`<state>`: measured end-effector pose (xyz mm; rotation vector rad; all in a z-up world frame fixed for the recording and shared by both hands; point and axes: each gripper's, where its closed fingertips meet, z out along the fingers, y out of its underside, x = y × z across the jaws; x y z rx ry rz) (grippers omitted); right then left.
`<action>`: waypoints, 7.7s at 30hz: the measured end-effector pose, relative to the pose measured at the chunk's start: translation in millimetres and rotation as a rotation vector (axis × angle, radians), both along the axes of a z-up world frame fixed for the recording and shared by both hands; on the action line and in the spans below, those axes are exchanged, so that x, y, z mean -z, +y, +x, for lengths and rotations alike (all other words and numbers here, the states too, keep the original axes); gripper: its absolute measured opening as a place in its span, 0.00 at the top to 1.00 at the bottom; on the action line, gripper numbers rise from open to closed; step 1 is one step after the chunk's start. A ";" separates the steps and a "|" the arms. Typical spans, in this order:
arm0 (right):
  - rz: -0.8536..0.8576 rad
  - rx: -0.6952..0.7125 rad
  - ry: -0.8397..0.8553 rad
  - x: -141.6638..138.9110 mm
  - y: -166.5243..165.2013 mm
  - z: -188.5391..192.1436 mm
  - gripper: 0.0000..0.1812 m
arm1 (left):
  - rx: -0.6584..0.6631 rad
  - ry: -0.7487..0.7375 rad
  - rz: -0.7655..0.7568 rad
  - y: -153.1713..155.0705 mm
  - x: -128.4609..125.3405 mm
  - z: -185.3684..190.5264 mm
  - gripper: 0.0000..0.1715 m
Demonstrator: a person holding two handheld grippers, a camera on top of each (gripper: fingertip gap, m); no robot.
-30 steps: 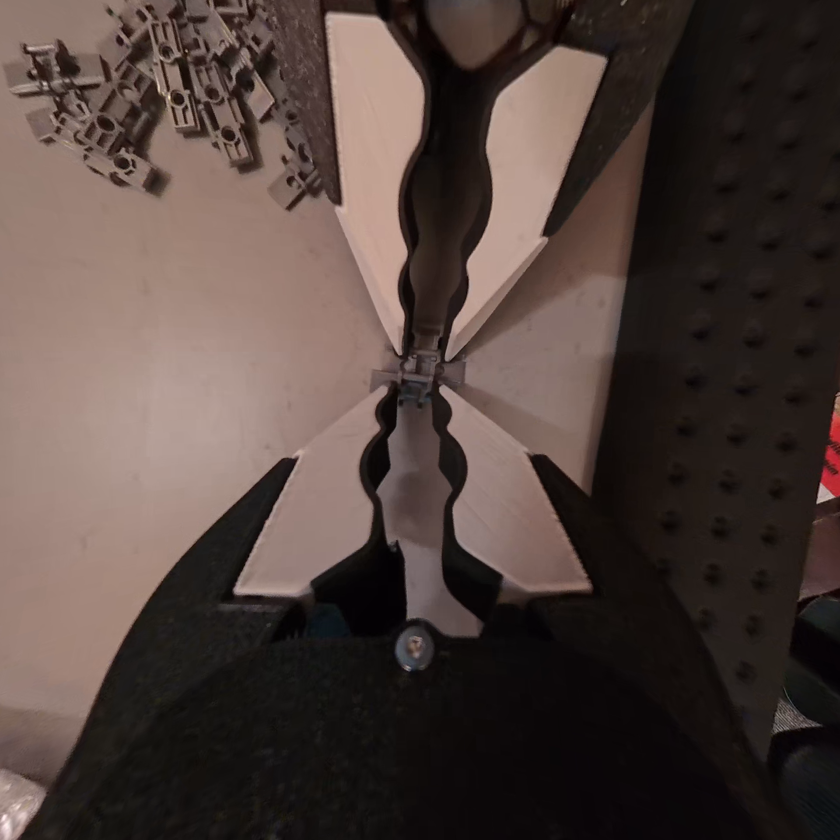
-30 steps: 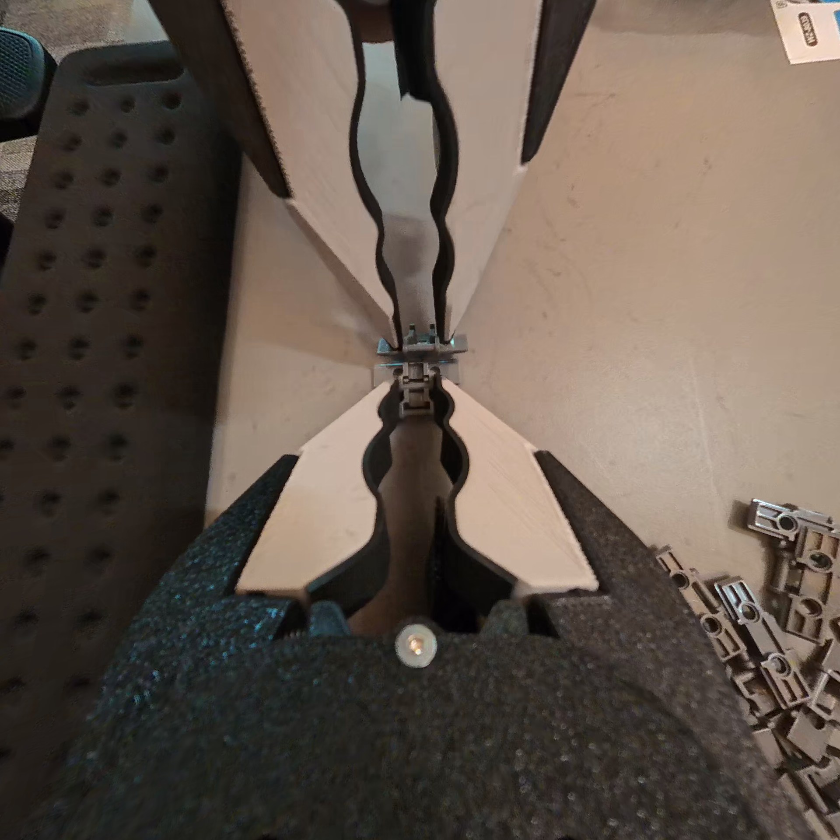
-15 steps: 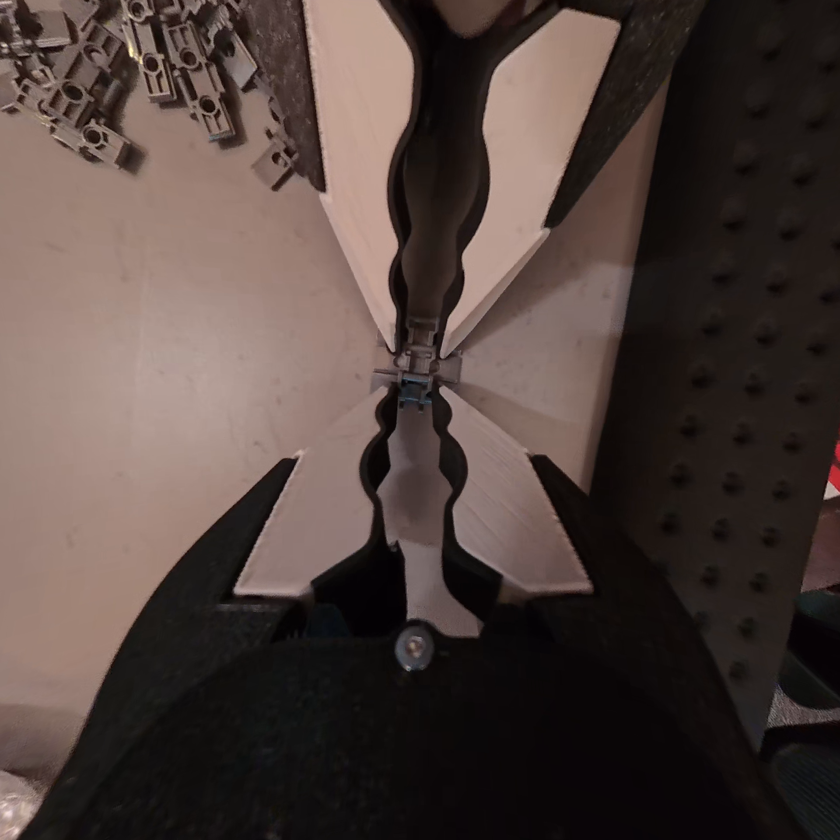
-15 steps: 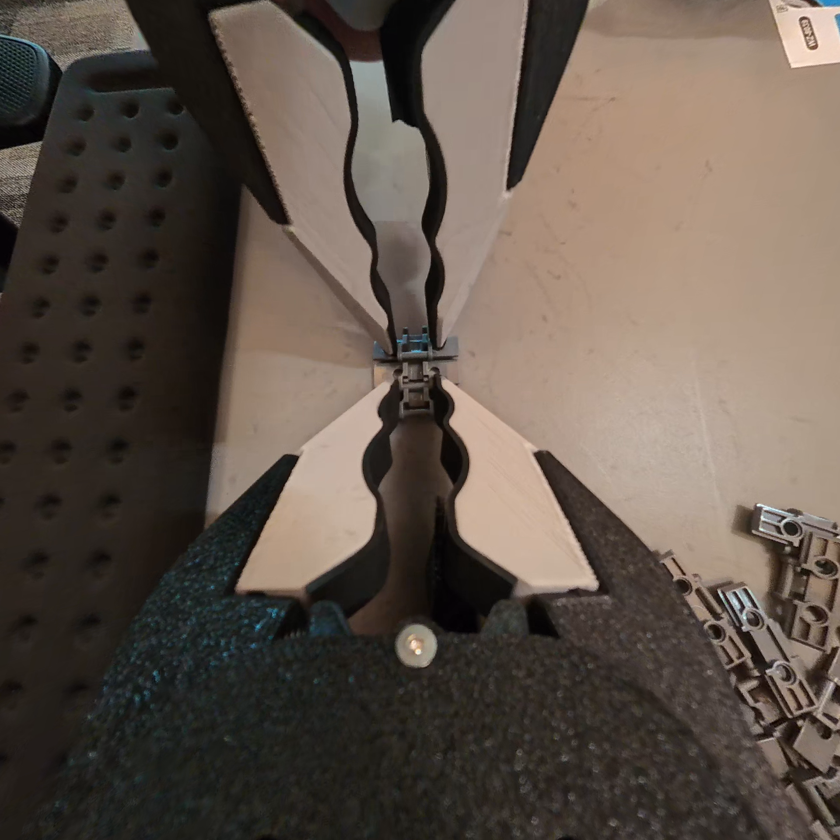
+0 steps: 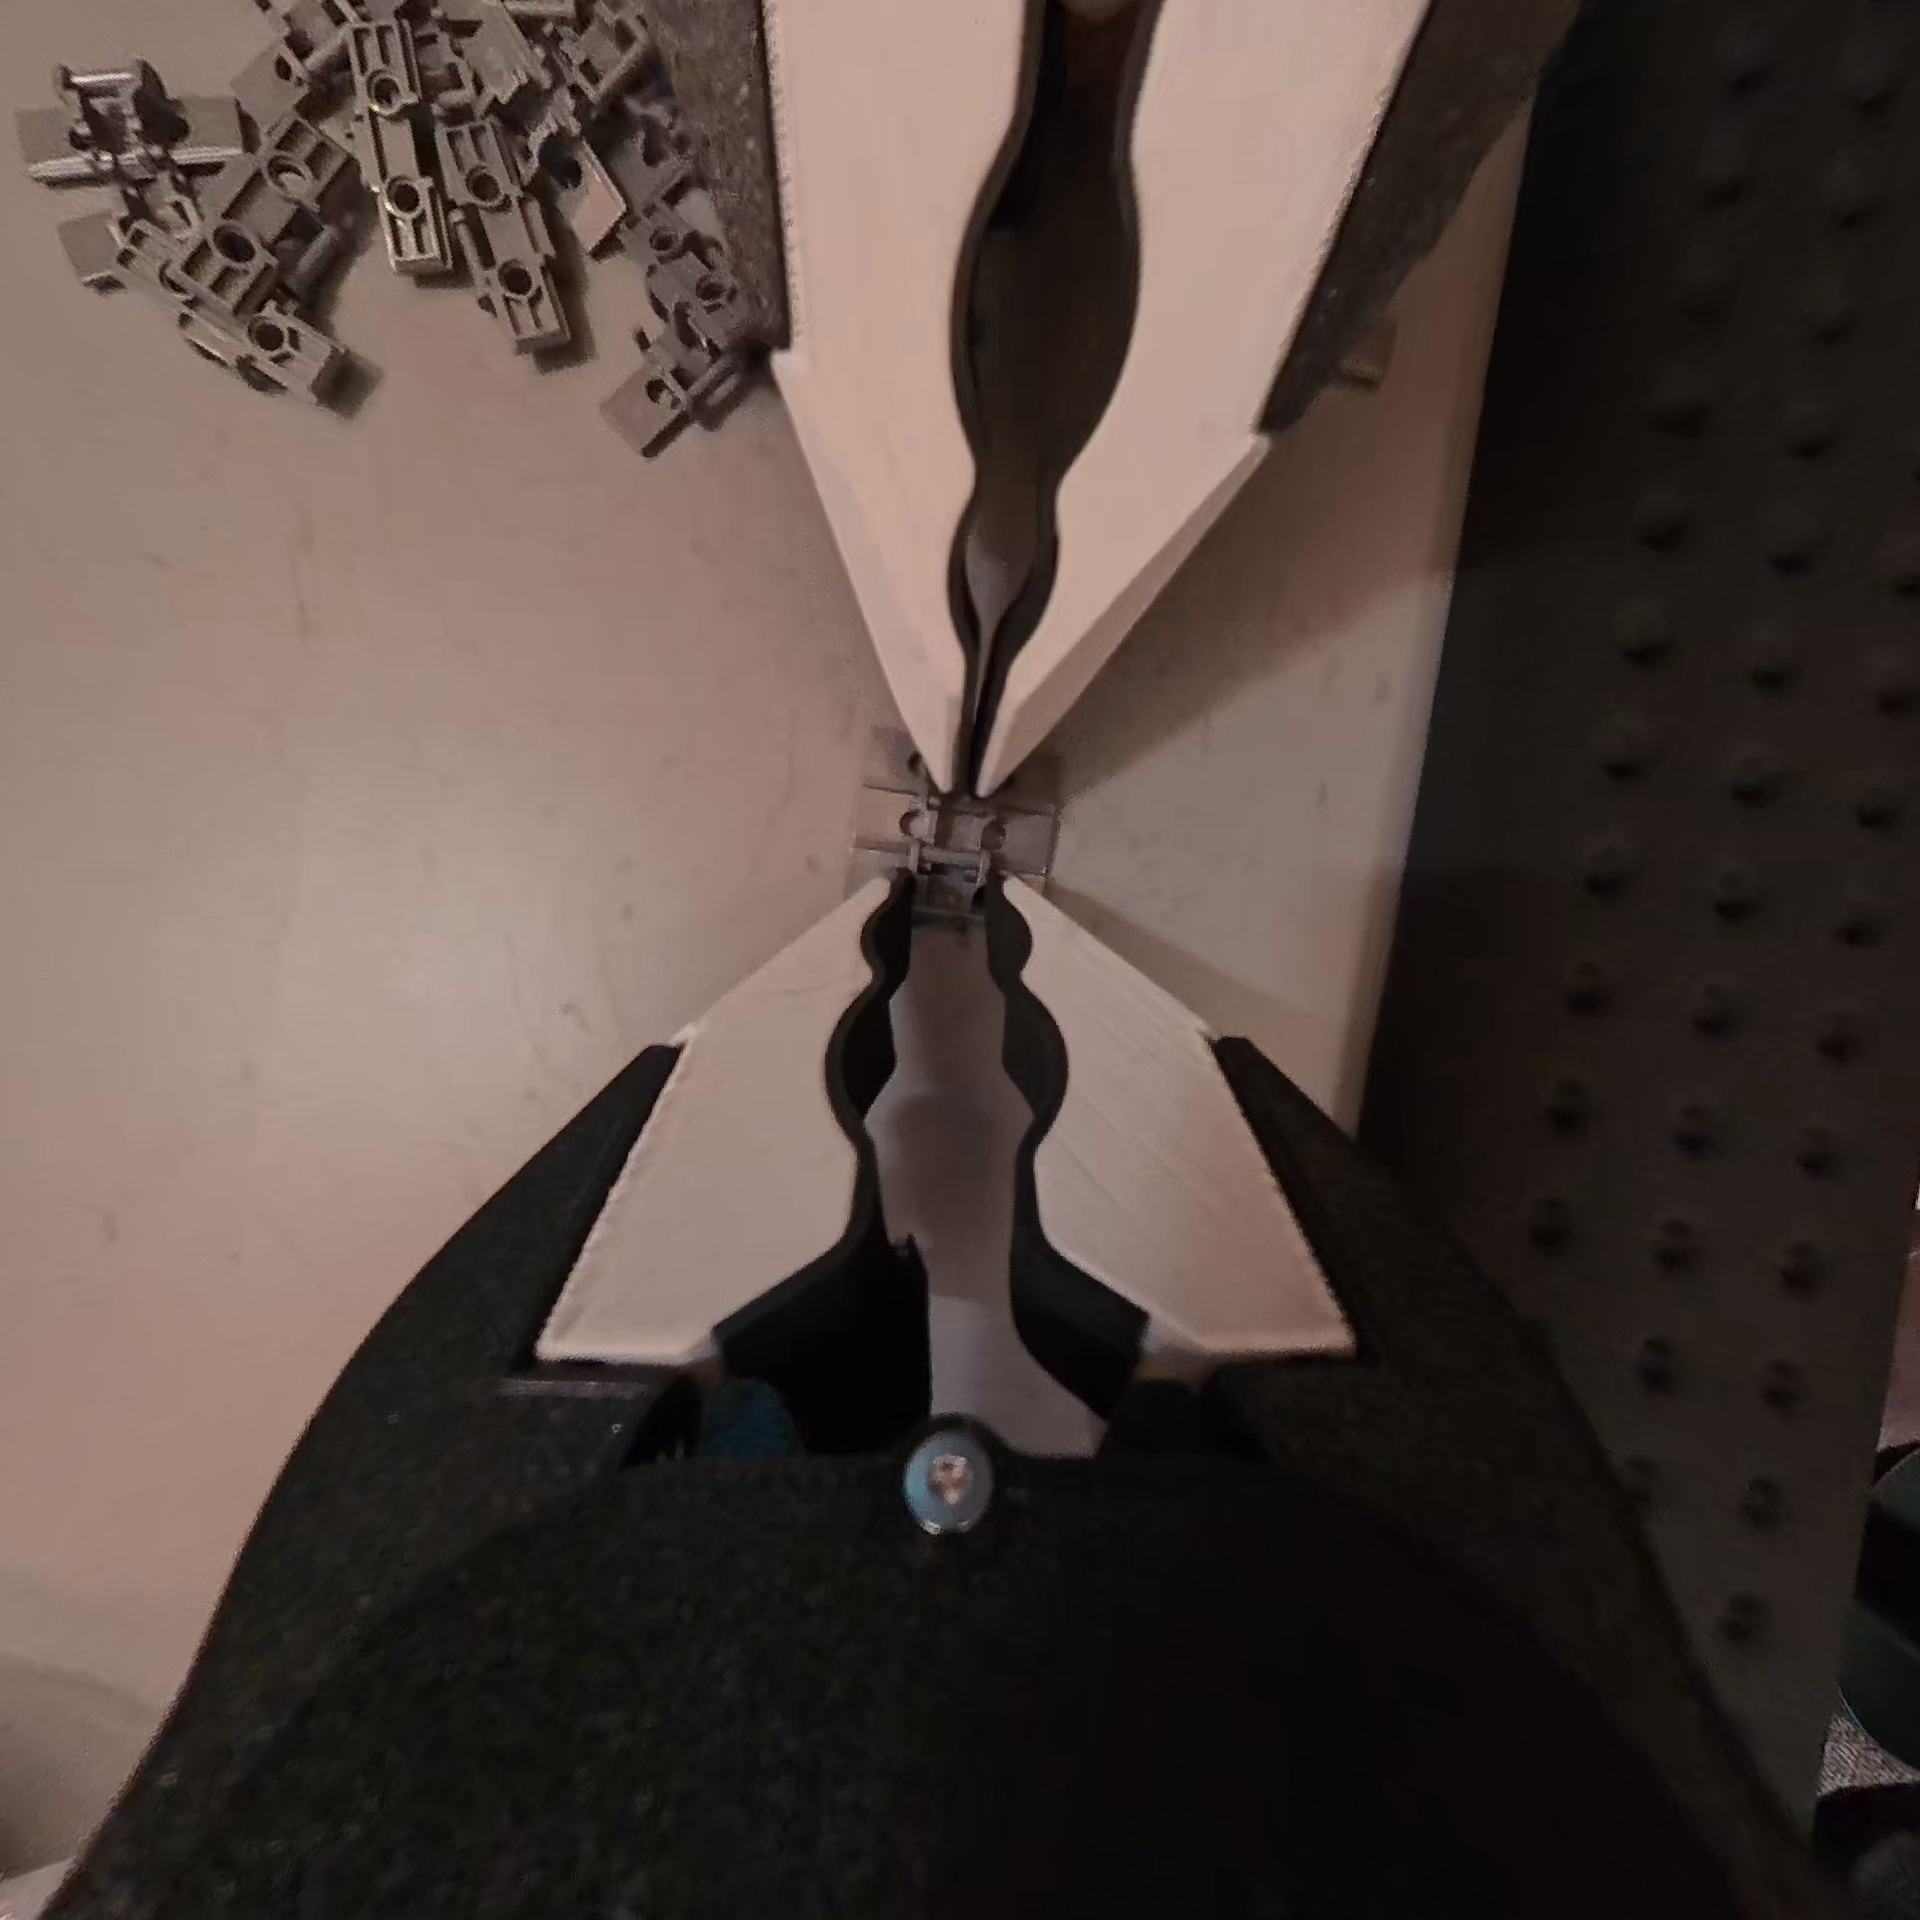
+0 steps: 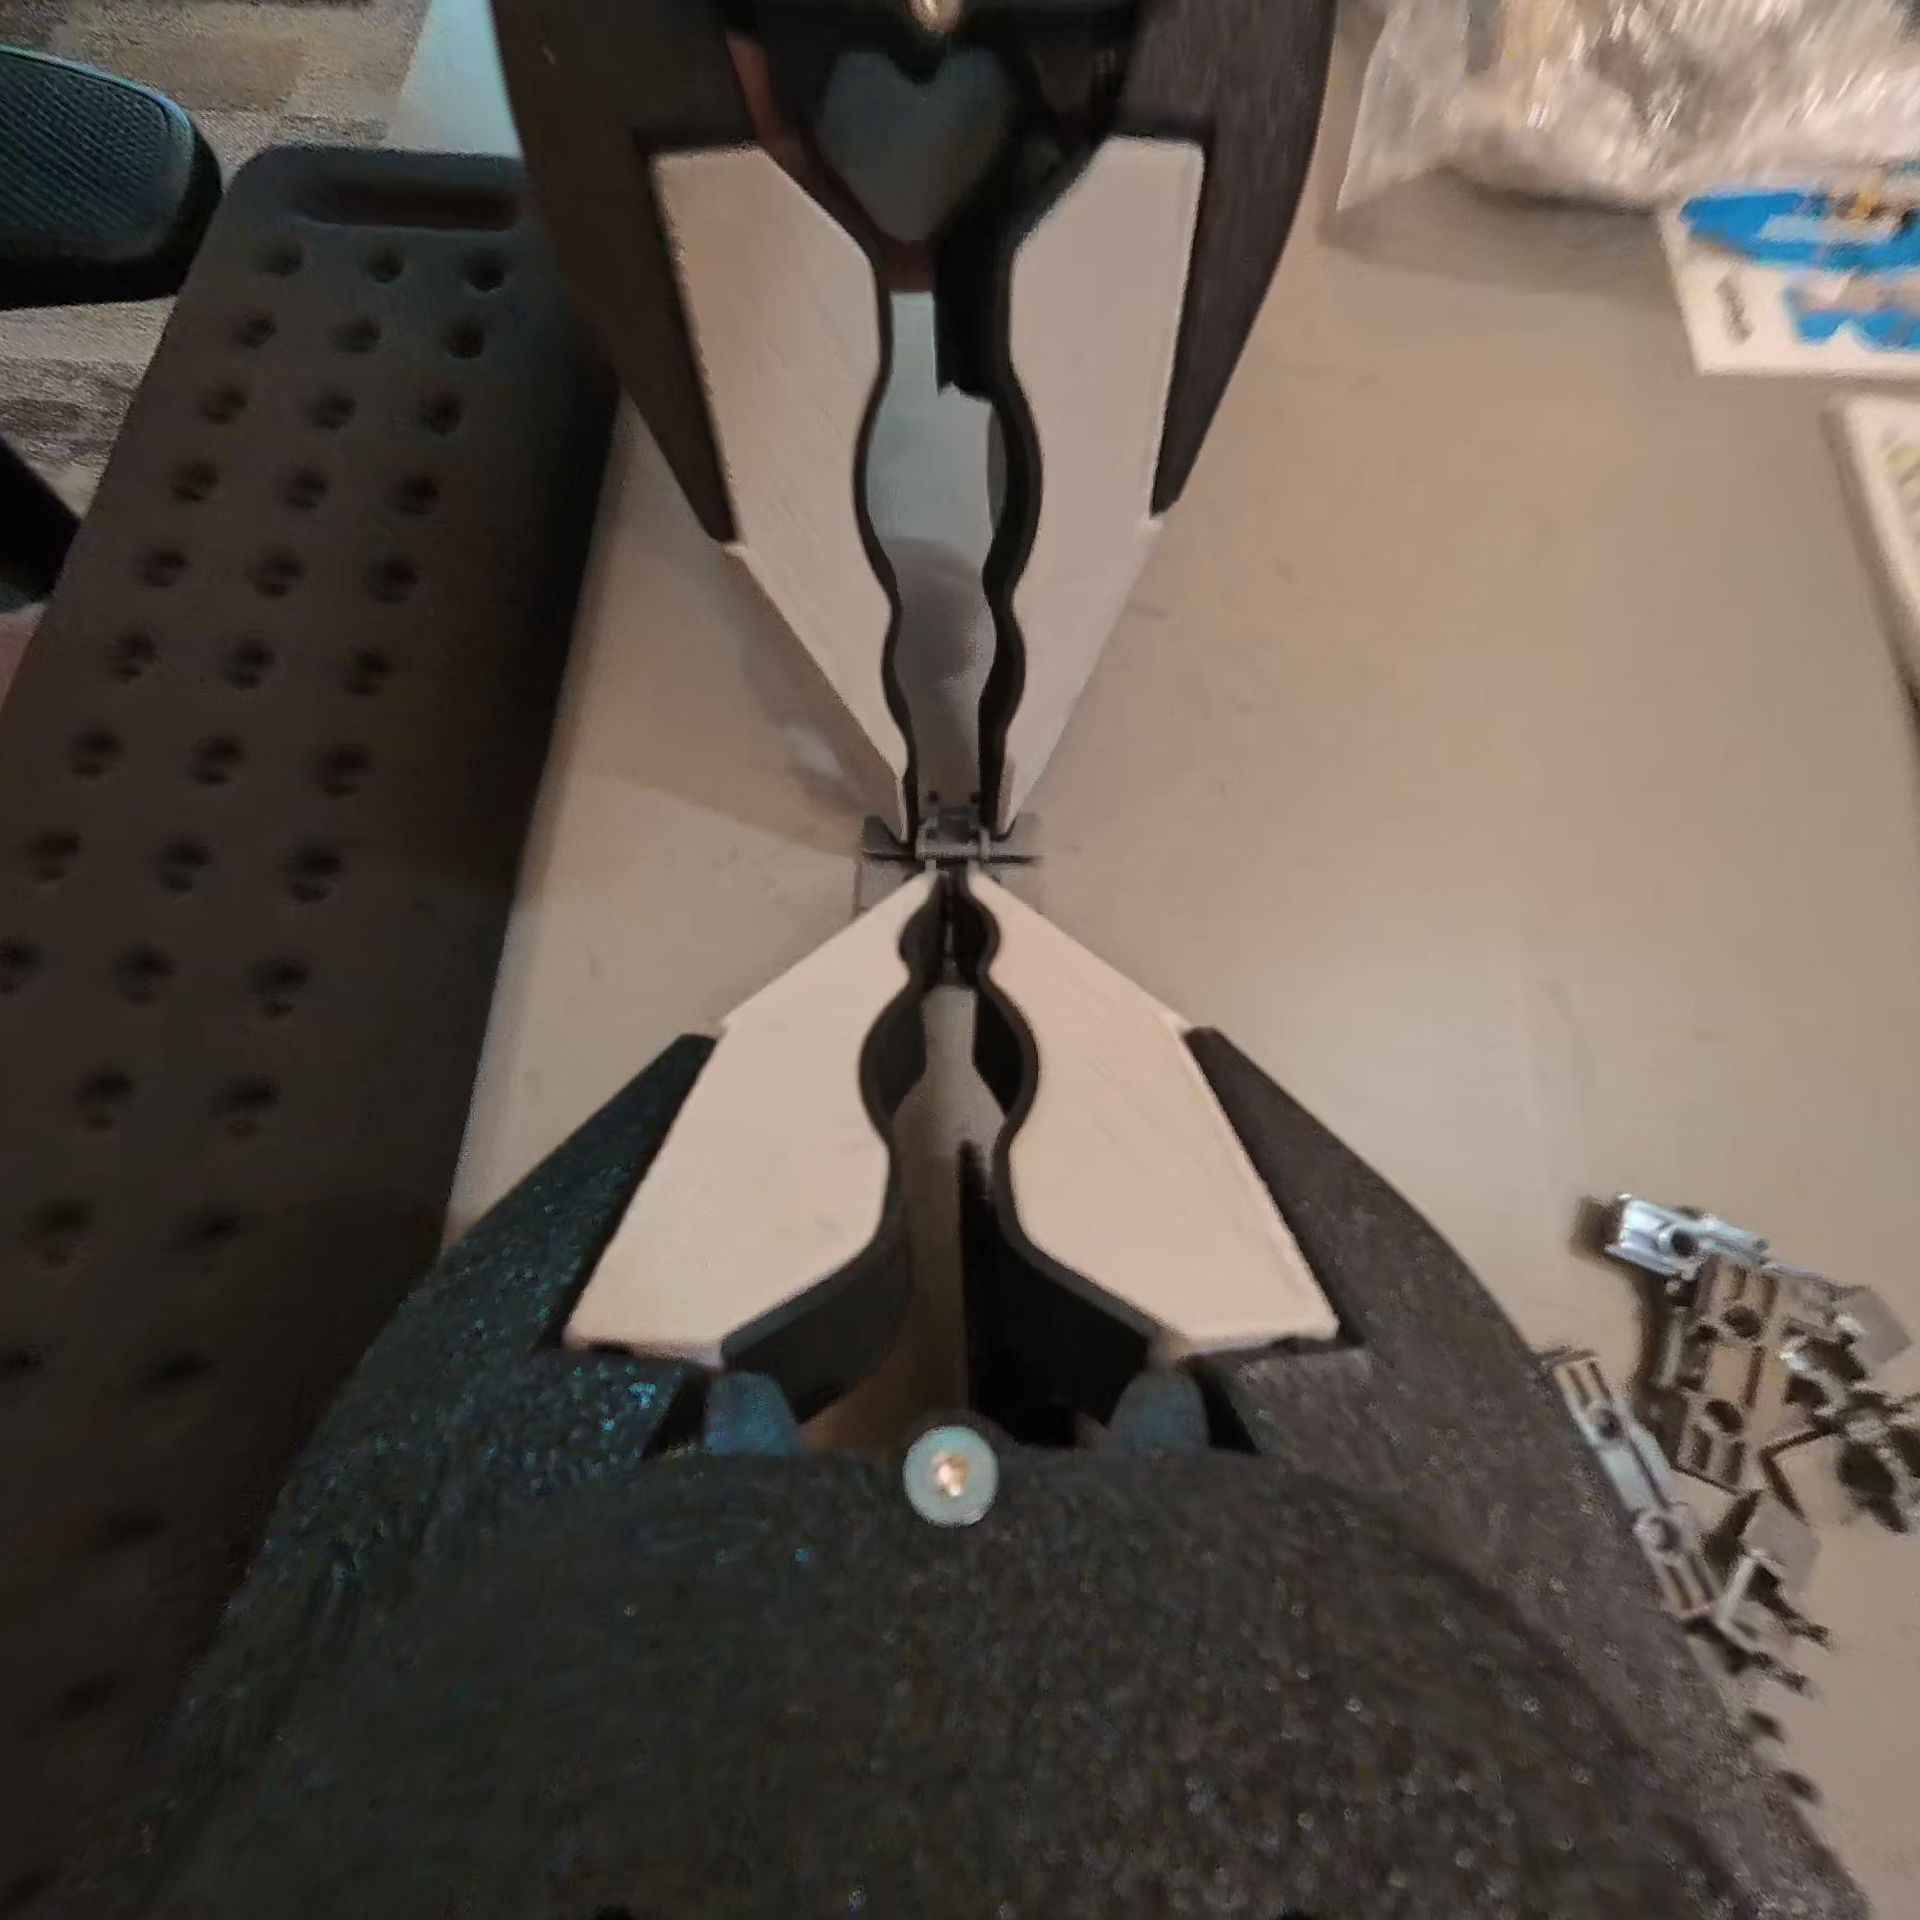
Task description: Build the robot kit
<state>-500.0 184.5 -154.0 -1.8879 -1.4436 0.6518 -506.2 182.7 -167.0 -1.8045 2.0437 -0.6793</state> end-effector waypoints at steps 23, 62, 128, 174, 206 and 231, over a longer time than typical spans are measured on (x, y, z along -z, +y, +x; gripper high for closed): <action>-0.208 0.062 -0.022 11.5 2.2 -11.6 1.00 | -0.082 -0.090 -0.057 0.0 0.7 2.6 0.92; -0.042 0.171 0.109 -34.2 -12.3 83.0 0.82 | -0.165 -0.406 0.245 -5.5 -51.2 -6.7 0.92; -0.476 0.367 0.777 -74.2 -34.5 44.9 0.91 | -0.192 -0.685 0.525 -36.8 -81.1 28.4 0.92; 1.243 0.235 0.086 -115.2 -86.7 -9.1 0.90 | -0.016 -0.769 -0.654 -100.2 -119.9 16.9 0.96; 0.446 0.248 0.475 -101.6 -63.8 24.8 0.87 | 0.118 -0.472 1.855 -51.6 -109.1 41.6 0.96; 0.190 0.153 0.006 -11.8 -35.4 36.1 0.92 | -0.129 -0.301 0.760 -1.8 -36.0 -9.8 0.92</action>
